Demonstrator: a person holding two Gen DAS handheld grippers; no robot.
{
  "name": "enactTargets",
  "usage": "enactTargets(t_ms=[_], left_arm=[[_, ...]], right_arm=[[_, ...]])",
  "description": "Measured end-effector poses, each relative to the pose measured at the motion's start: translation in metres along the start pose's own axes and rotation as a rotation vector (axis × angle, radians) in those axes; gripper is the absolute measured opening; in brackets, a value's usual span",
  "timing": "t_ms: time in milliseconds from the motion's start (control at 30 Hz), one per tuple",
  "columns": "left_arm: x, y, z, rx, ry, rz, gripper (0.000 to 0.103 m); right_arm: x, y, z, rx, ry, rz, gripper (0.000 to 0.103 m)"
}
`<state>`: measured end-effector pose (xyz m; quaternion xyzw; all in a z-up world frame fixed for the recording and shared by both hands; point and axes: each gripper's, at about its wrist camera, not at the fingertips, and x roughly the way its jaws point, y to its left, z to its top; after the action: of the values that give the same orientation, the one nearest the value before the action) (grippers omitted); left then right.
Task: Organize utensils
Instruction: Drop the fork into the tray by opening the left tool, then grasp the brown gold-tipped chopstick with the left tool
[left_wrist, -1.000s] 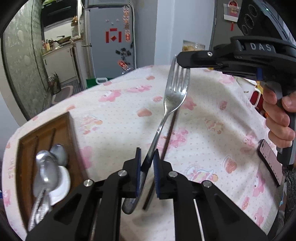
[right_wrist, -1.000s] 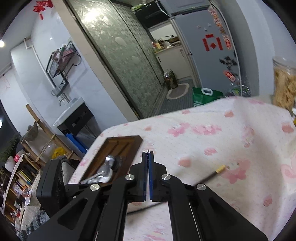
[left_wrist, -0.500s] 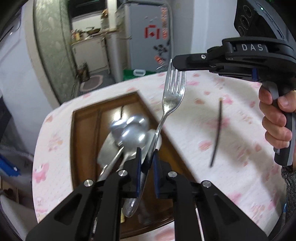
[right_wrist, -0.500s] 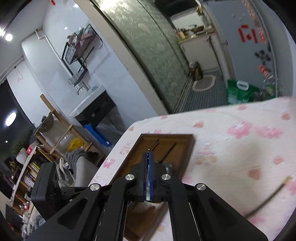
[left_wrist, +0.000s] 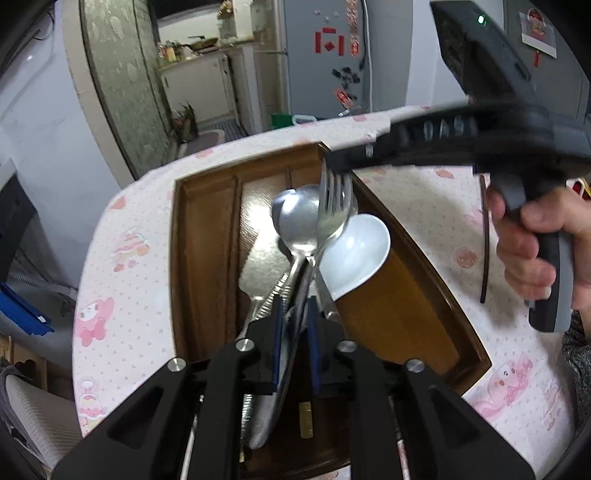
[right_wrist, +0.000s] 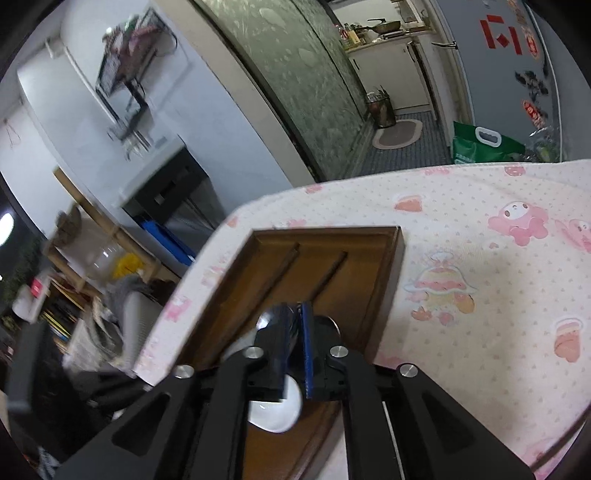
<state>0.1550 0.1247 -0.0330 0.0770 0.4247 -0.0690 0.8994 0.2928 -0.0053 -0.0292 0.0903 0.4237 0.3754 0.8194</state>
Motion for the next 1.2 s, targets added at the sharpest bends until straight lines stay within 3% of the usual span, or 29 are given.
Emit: enactTargets(t_ms=[67,100,167,333,500,733,800,867,967,1000,1033,1067,1200], left_arm=[[-0.009,-0.005,0.0,0.025,-0.032,0.025,0.052],[-0.013,-0.006,0.001,0.03,-0.049,0.035,0.057],[-0.021,-0.011,0.002,0.033,-0.073,0.028,0.059],[-0.026,-0.043,0.002,0.073,-0.094,-0.07,0.06],[-0.021,-0.092,0.0,0.127,-0.102,-0.251,0.06],[0.011,-0.145,0.007,0.195,-0.041,-0.272,0.06],[0.022,-0.146,0.009,0.188,-0.018,-0.265,0.056],[0.032,-0.145,0.011,0.178,0.017,-0.267,0.043],[0.033,-0.147,0.01,0.187,0.019,-0.25,0.037],[0.032,-0.147,0.011,0.188,0.021,-0.255,0.031],[0.032,-0.149,0.011,0.191,0.022,-0.257,0.012],[0.032,-0.153,0.011,0.203,0.021,-0.254,0.007],[0.032,-0.161,0.01,0.226,0.017,-0.257,0.006]], right_arm=[[-0.006,-0.001,-0.004,-0.004,-0.014,0.002,0.058],[-0.013,-0.002,-0.006,0.0,-0.033,0.006,0.065],[-0.027,-0.006,-0.007,0.004,-0.056,0.002,0.068],[-0.074,-0.032,-0.015,0.032,-0.069,-0.061,0.068],[-0.121,-0.075,-0.038,0.103,-0.087,-0.139,0.068],[-0.161,-0.127,-0.067,0.189,-0.105,-0.193,0.068],[-0.165,-0.133,-0.072,0.203,-0.103,-0.199,0.068],[-0.166,-0.139,-0.076,0.208,-0.09,-0.212,0.068],[-0.168,-0.145,-0.078,0.225,-0.091,-0.224,0.068],[-0.169,-0.148,-0.079,0.237,-0.095,-0.224,0.068],[-0.169,-0.152,-0.079,0.257,-0.1,-0.224,0.068],[-0.168,-0.154,-0.079,0.27,-0.104,-0.224,0.068],[-0.159,-0.16,-0.081,0.334,-0.1,-0.206,0.068]])
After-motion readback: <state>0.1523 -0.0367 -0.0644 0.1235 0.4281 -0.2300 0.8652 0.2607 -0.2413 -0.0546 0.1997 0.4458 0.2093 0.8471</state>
